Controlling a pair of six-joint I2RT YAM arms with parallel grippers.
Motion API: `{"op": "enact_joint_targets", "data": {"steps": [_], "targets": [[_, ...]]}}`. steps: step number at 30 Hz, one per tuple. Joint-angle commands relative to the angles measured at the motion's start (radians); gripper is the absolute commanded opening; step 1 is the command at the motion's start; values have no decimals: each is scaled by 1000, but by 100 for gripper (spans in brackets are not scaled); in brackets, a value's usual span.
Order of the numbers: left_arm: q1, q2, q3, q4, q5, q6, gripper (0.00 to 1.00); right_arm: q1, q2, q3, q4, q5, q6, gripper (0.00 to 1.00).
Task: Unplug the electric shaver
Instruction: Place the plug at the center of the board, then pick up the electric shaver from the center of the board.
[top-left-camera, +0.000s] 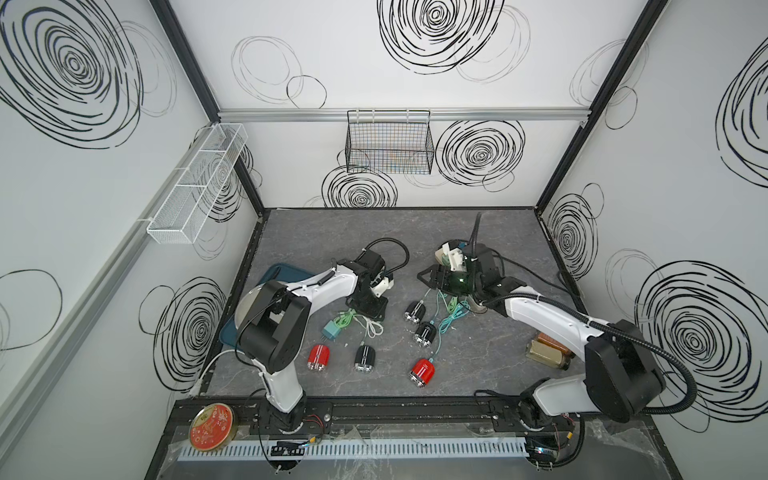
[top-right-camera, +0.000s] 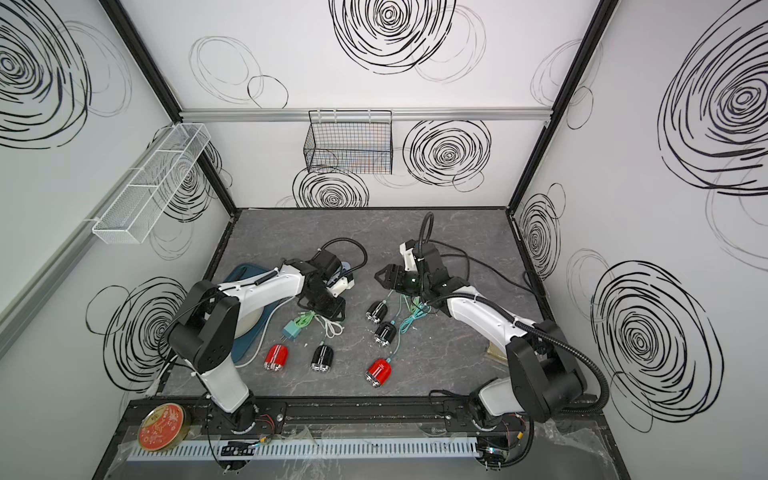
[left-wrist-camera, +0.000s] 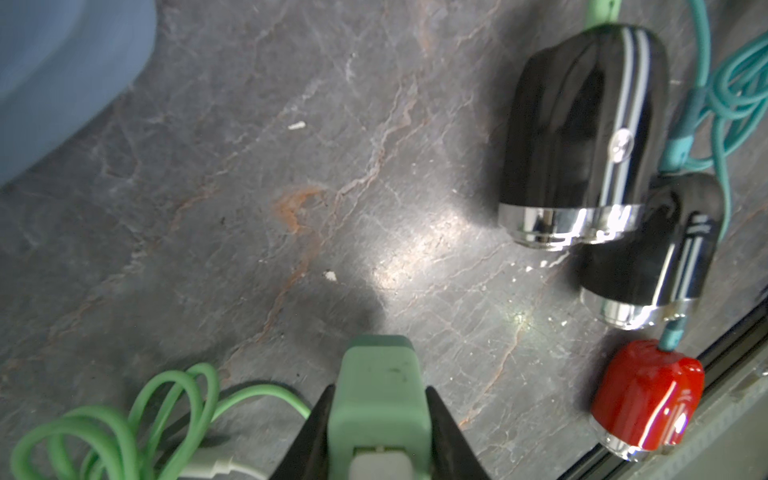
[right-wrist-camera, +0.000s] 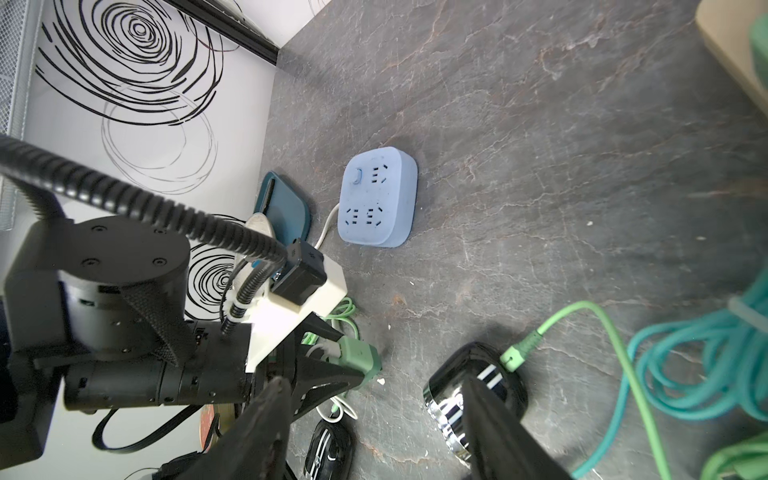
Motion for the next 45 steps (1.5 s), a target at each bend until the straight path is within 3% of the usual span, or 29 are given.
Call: {"op": "enact_joint_targets", "data": {"steps": [1,4,11,14,21,26,31,37,45], "targets": [[15,13,26,-49,-24,11,52,-16,-54,-25,-30,20,-10,69],[22,3,37,-42,-87,-16,71,-22,-115,-47,-59,37,-12,69],[9,-96,80,-17,-179,-72,75,-21,-275,-112,-146,58,-30,69],[-55,-189,76,16,-215,-79,83,-15,-341,-163,-171,47,-37,67],[-285,-377,-46,185,-328,-189,79,8,-505,-219,-328,120,-67,63],[-420,-451,-159,342,-324,-257,79,11,-624,-287,-385,129,-58,58],[-551,-462,-211,349,-367,-339,77,29,-739,-399,-356,89,26,57],[-748,-397,-229,312,-528,-514,77,44,-822,-468,-343,101,52,53],[-868,-179,-130,266,-623,-608,78,46,-856,-464,-417,62,23,52]]}}
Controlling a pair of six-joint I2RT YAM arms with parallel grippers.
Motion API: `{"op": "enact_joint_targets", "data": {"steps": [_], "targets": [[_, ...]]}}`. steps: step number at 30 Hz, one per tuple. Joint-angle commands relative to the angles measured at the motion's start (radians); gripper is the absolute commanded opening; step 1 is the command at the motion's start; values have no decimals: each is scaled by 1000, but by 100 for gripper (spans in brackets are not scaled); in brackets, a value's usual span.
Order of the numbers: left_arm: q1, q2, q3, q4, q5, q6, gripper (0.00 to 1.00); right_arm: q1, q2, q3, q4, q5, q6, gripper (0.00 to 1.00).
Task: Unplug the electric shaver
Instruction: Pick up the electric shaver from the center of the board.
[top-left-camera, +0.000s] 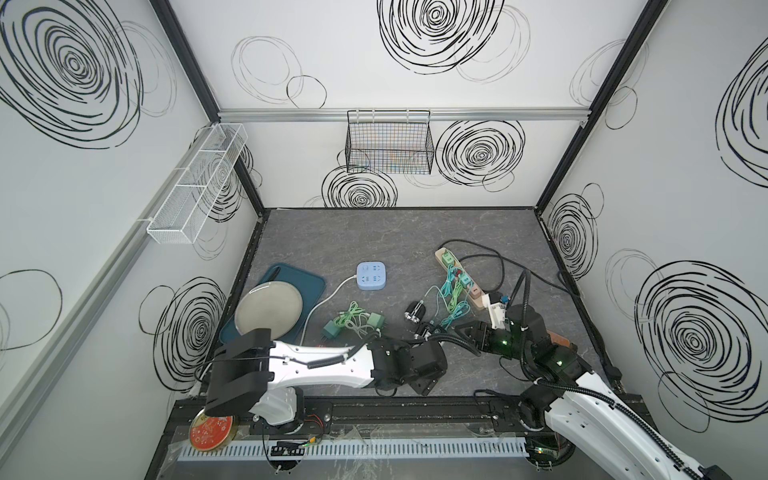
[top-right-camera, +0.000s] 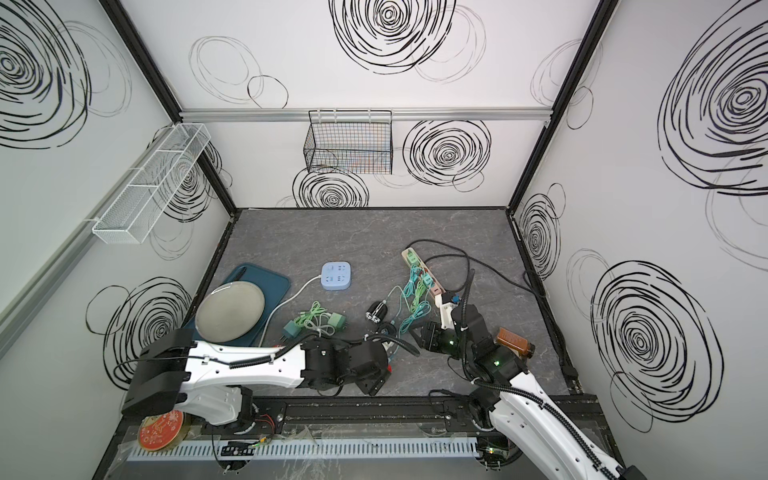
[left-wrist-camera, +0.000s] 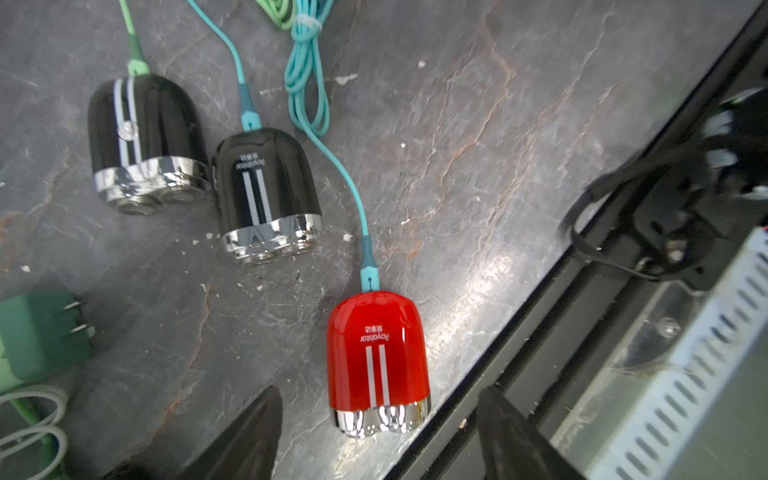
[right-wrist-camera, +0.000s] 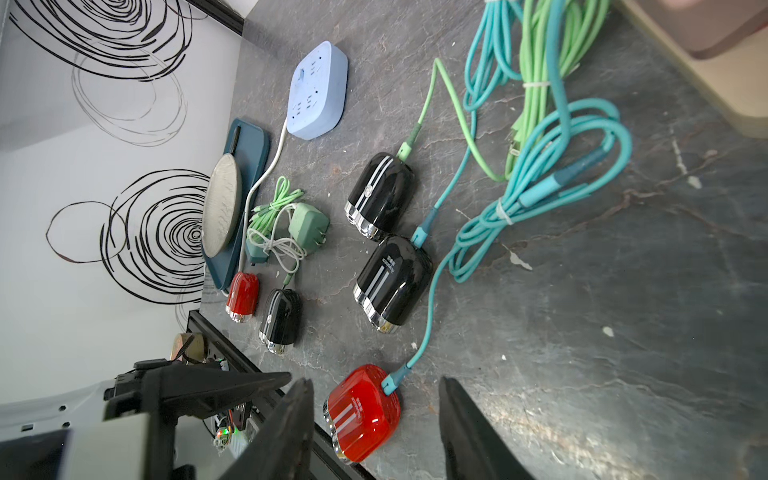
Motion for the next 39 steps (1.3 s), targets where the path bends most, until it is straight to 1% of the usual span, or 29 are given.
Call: {"op": "enact_joint_targets", "data": {"steps": [1,4,8,13,18,21,23,30,33,35,39], "targets": [[-31,103,87,-39,-95,-71,78,5,-30,-5,-27,-25,-15,52],[-36,205,163,-67,-93,-87,77,4,-55,-8,-19,-44,-19,51],[-40,282,236,-113,-83,-117,77,2,-85,18,-78,-38,-34,52],[-43,309,244,-161,-108,-127,76,0,-109,5,-97,-37,-57,51],[-39,261,184,-185,-161,-135,76,0,-149,-34,-74,-11,-28,52],[-20,222,123,-132,-114,-131,75,0,-173,-49,-52,3,2,52],[-6,220,103,-108,-75,-117,73,1,-175,-54,-49,21,4,52],[5,235,98,-59,52,-82,69,1,-152,-60,-50,29,4,52],[12,242,97,-62,78,-62,68,-1,-137,-65,-37,27,2,52],[22,242,89,-66,94,-54,67,-1,-118,-72,-17,8,13,52],[35,225,72,-70,94,-48,60,-1,-66,-93,51,-74,54,50]]}}
